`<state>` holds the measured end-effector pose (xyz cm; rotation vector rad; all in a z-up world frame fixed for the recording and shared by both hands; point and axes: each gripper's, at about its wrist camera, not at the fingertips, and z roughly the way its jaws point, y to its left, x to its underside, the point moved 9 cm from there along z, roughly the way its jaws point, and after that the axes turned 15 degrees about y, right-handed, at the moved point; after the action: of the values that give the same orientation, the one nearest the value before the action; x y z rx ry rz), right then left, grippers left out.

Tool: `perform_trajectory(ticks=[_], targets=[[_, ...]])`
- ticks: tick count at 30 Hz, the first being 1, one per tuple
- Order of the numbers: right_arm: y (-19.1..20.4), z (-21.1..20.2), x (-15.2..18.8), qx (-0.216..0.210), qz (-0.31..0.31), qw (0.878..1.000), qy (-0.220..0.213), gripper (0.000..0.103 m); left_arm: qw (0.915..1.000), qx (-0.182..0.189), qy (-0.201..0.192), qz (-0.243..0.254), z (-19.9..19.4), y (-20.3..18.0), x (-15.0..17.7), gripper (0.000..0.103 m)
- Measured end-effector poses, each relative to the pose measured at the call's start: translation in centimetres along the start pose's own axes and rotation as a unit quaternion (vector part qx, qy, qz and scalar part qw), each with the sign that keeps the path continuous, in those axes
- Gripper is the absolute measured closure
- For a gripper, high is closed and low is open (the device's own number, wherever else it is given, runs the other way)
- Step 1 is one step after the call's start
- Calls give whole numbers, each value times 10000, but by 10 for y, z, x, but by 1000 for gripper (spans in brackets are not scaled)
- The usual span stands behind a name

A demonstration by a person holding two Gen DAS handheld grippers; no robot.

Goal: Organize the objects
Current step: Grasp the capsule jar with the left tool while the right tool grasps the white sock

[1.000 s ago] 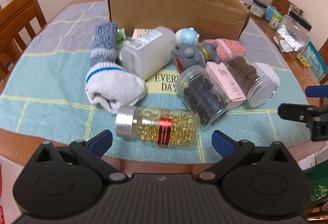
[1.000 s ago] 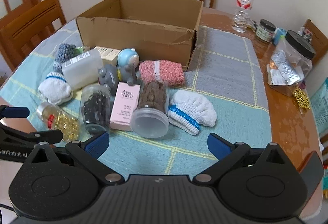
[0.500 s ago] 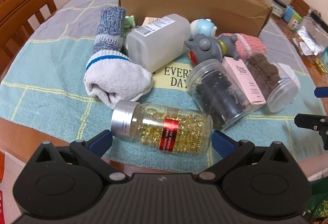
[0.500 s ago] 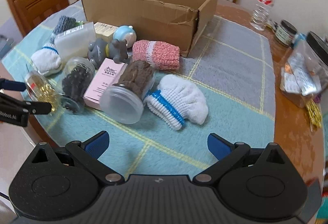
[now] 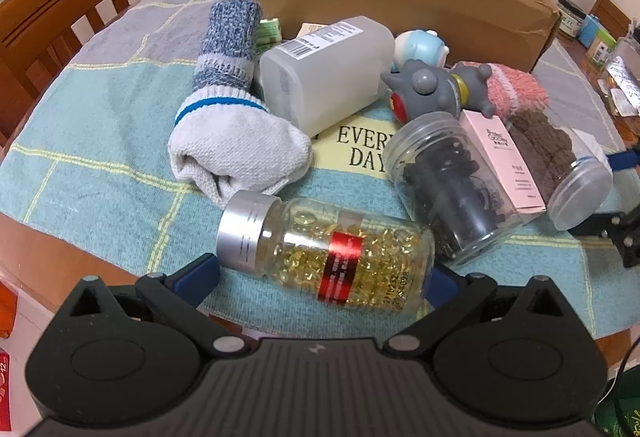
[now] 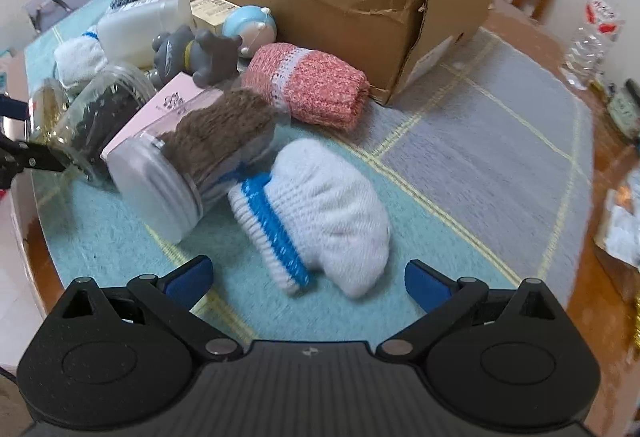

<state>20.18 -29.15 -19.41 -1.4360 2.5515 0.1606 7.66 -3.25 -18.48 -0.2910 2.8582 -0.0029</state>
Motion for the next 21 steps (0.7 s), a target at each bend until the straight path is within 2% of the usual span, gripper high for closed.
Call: perform_trajectory(ticks=[10,18,21], targets=[[1,3,-23,-174,-611,9977,-220,0,9991,-26,-75,410,1,-1,-6,1],[1,-5,-23,-201,-667,9974,-185,21,9987,27,-169,486,-4,-1,-7,2],[2,-8,-21,-150,-607,9979,-154,24,9984,65,-181,525,-5,0,-8,4]])
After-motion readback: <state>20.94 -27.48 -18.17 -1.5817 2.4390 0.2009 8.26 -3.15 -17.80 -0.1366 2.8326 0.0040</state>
